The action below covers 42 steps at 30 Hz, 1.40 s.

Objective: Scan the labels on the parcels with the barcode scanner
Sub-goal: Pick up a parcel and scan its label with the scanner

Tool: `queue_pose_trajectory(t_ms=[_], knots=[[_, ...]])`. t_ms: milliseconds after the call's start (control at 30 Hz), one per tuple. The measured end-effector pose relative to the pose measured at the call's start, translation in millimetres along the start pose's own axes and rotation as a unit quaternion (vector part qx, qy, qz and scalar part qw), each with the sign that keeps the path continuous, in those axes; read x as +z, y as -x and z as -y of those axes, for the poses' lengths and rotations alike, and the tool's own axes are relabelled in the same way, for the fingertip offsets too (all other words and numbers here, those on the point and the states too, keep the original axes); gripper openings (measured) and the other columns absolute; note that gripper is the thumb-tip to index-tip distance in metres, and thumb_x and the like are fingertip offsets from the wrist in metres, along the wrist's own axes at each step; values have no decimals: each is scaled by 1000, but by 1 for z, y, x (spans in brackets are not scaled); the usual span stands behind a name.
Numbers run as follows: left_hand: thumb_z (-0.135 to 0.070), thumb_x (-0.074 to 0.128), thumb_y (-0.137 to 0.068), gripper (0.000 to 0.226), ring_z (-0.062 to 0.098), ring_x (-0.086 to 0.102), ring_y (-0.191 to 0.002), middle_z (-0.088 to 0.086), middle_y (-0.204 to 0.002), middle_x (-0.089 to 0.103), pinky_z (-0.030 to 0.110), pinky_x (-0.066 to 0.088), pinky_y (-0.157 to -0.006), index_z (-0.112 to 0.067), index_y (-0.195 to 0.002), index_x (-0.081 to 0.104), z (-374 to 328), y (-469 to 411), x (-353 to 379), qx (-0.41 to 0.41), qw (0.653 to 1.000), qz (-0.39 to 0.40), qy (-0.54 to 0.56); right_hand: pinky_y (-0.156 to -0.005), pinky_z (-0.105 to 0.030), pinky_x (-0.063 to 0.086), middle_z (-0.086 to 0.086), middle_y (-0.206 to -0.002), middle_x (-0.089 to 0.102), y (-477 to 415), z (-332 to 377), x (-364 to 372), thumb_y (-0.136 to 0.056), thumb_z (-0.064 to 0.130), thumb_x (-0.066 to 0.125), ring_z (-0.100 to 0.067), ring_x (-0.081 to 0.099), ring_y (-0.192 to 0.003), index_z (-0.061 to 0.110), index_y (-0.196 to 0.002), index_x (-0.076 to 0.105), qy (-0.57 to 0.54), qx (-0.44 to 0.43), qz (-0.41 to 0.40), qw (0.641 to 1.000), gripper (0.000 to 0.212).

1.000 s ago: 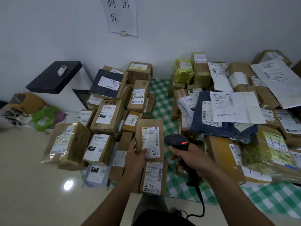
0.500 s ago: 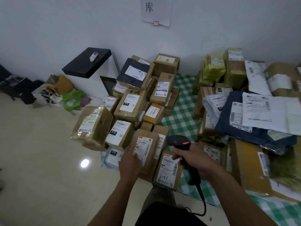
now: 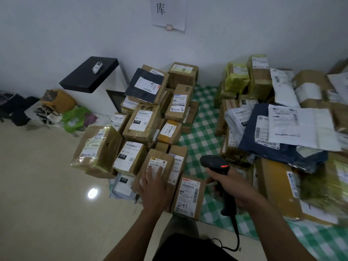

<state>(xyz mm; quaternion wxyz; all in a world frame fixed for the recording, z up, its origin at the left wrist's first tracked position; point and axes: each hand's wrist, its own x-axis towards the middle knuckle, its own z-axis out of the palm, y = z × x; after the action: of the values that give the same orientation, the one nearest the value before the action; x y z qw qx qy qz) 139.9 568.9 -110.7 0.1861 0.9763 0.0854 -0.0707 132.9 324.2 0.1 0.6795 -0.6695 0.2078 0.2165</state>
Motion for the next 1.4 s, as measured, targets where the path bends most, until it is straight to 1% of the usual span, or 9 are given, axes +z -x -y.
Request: queue_pose_trajectory(t_ms=[100,167,267,433,633,767,900,1167,1400], knots=[[-54,51,-99,69,25,1,-157,2,-170,12,48,4,-127,-34,-159,24,-39,-9,-5,65,995,29,77,-61,-36,50,-8,-84,78,8,5,-17,-95,30,73,-20,64,-64,23,-111,70,-6,-14,-37,999,18],[-48,55,-101,60,22,23,-152,-1,-165,28,47,24,-125,-30,-155,36,-77,-17,-12,110,980,50,160,-61,-35,51,-6,-82,77,14,9,-29,-94,31,73,-19,64,-65,22,-113,70,-25,-25,-60,998,21],[-39,62,-101,43,12,54,-128,-7,-143,54,34,50,-104,-27,-141,55,-142,-32,-27,145,946,77,281,-59,-35,50,-6,-81,76,27,16,-47,-94,28,73,-17,64,-61,19,-112,71,-56,-55,-107,991,20],[-35,63,-100,28,6,62,-108,-10,-120,66,16,44,-83,-21,-125,68,-241,-61,-49,183,917,155,320,-61,-33,55,-6,-82,78,49,20,-80,-91,31,77,-16,72,-66,17,-109,74,-94,-95,-191,972,23],[-39,70,-95,55,20,59,-126,4,-139,62,25,46,-94,-12,-142,57,-327,-80,-39,215,911,224,271,-81,-42,61,-2,-90,79,66,20,-108,-90,37,77,-20,76,-81,27,-106,74,-115,-107,-246,957,19],[-53,71,-91,79,27,52,-134,7,-151,51,36,44,-106,-10,-150,43,-367,-79,-26,267,926,233,132,-88,-47,61,-4,-97,79,67,16,-121,-89,38,78,-26,75,-93,26,-113,72,-132,-97,-272,948,28],[-38,78,-87,76,29,58,-126,8,-137,61,38,50,-98,-10,-147,42,-379,-81,-12,246,935,215,138,-69,-34,57,-9,-94,79,71,12,-128,-90,33,77,-25,77,-81,18,-118,69,-152,-90,-280,944,32],[-34,85,-81,71,25,62,-123,6,-131,68,38,51,-102,-12,-140,51,-372,-76,-1,160,923,243,250,-65,-31,54,-10,-93,79,75,10,-130,-92,32,75,-20,75,-71,20,-119,68,-168,-88,-283,940,30],[-2,77,-87,27,25,69,-107,5,-113,71,43,62,-89,-18,-105,64,-353,-66,-11,117,863,284,402,-65,-33,53,-9,-88,78,78,9,-127,-92,29,75,-22,73,-71,22,-114,69,-186,-101,-289,934,24]])
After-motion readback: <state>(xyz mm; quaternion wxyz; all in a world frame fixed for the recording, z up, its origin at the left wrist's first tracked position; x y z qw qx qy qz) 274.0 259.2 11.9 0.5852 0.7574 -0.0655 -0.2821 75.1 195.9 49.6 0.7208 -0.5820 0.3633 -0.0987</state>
